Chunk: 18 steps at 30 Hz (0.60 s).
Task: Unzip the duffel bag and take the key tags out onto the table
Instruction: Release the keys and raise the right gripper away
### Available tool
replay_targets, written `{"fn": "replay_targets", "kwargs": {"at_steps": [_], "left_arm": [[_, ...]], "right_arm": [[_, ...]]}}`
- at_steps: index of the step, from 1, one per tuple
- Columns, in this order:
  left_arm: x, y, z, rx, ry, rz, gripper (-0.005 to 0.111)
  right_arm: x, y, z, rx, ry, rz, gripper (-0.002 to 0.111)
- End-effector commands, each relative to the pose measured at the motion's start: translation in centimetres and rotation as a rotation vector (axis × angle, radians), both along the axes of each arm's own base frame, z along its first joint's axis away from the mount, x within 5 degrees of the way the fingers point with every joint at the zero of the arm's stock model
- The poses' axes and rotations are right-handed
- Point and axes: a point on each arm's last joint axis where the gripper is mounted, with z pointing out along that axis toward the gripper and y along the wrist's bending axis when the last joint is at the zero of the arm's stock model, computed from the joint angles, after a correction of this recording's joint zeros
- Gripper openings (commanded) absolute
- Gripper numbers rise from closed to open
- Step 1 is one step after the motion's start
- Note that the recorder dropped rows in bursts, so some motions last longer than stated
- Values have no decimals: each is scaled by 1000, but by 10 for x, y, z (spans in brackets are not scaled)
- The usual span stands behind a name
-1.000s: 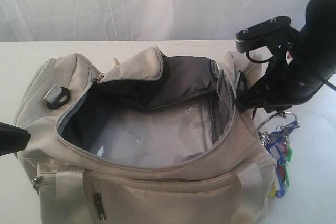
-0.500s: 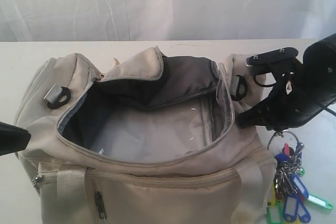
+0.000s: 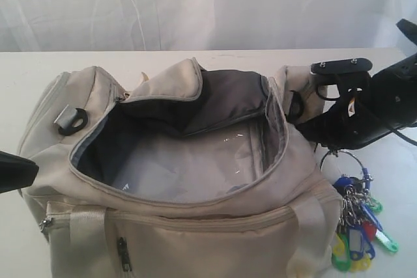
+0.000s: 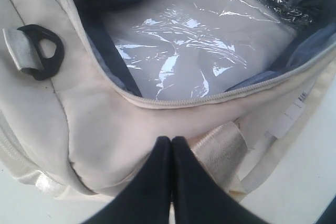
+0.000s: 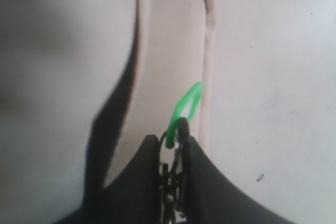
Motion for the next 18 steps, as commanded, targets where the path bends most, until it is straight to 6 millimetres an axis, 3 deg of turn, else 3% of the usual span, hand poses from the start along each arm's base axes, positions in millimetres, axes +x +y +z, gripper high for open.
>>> {"fn": "replay_targets", "kwargs": {"at_steps": [1,3,4,14,18], "left_arm": [[-3,-2,0,-21,11,-7,0],[-3,-2,0,-21,11,-7,0],[-3,-2,0,-21,11,-7,0],[-3,-2,0,-21,11,-7,0],[-3,-2,0,-21,11,-7,0]], "right_arm": [[2,-1,3,17,-33,-11,37],[1,-1,5,17,-36,-13,54],[0,-1,9,16,-39,-15,57],[-40,-11,72,-8,-84,-61,57],[-73,-16,107,-20,-117,-75,57]]}}
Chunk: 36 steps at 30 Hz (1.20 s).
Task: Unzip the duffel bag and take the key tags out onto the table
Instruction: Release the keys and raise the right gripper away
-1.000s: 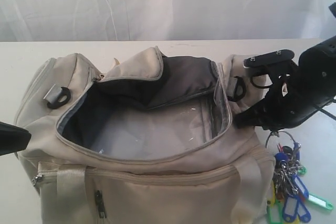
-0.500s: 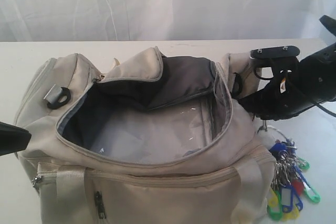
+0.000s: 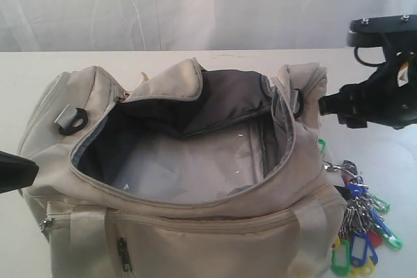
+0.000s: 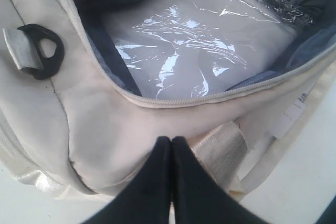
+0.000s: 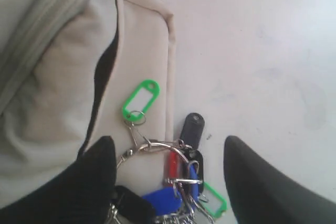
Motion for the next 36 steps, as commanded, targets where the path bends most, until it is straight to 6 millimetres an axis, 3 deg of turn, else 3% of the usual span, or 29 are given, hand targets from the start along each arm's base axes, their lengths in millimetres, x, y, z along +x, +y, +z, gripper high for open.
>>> {"fn": "replay_targets", "kwargs": {"at_steps": [1,3,6,9,13,36], "left_arm": [[-3,-1,0,-21,9,-6,0],[-2,-1,0,-22,3,-3,0],[-2,-1,1,-24,-4,2,0],[-1,-1,1,-23,-11,2,0],[0,-1,2,9,-52,-25,0],[0,-1,3,19,-71,-48,0]], "right_arm": [[-32,-5,33,5,-44,-19,57],[-49,-4,51,35,-103,18,50],[-85,5,68,106,-191,166,0],[-114,6,63,124,-292,228,0],[-126,5,65,127,-370,224,0],[-129,5,63,127,-345,227,0]]}}
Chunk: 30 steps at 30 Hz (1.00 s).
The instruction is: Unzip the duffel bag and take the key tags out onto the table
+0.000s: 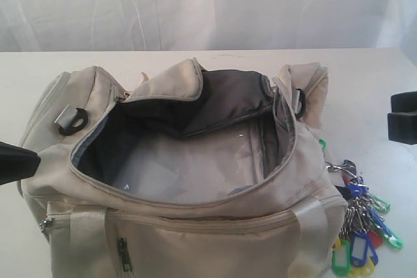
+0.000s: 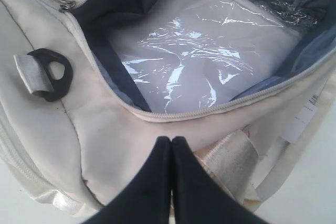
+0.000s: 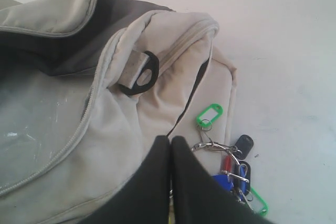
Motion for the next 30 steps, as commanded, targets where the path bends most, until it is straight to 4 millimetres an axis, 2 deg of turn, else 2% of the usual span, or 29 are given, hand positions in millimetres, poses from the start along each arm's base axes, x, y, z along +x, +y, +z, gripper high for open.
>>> {"fn": "replay_targets", "kwargs": {"at_steps": [1,10,17,22,27,30], "left_arm": [[-2,-1,0,-13,-1,-10,0],[-3,-1,0,-13,-4,-6,0],[-19,10,-12,-18,-28,59,0],[-43,18,-43,-18,-34,104,0],[-62,22,-93,8,-5,118,0],[-55,29,-105,-54,-185,261,0]], "right_arm": [[-1,0,-1,-8,-1,4,0],[-1,0,-1,-8,-1,4,0],[-1,0,-1,-8,-1,4,0],[-1,0,-1,-8,-5,4,0],[-1,0,-1,-8,-5,4,0],[-1,0,-1,-8,-5,4,0]]}}
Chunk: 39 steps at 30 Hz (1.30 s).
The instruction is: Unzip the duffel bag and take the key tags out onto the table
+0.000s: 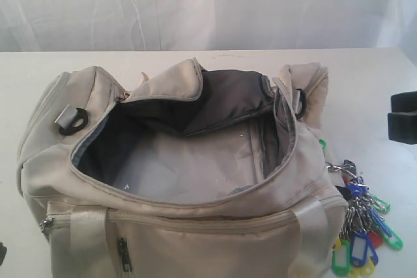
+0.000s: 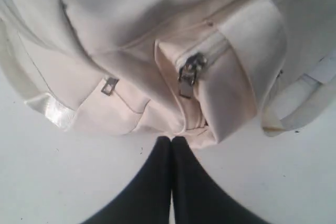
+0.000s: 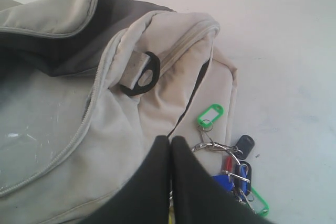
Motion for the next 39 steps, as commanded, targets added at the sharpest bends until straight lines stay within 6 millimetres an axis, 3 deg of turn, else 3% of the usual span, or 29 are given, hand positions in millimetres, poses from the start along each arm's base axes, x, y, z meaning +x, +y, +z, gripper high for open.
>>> {"fn": "replay_targets", "kwargs": {"at_steps": [1,5,17,39], "left_arm": [[5,10,-20,-51,-206,163,0],[4,22,-39,-45,-359,288,0],[-9,21,-30,-83,-511,280,0],[-9,22,-31,-34,-521,270,0]], "right_arm": [[-1,-1,-1,-12,-3,4,0],[-1,-1,-1,-12,-3,4,0],[-1,-1,-1,-11,-7,3,0],[-1,-1,-1,-11,-6,3,0]]}}
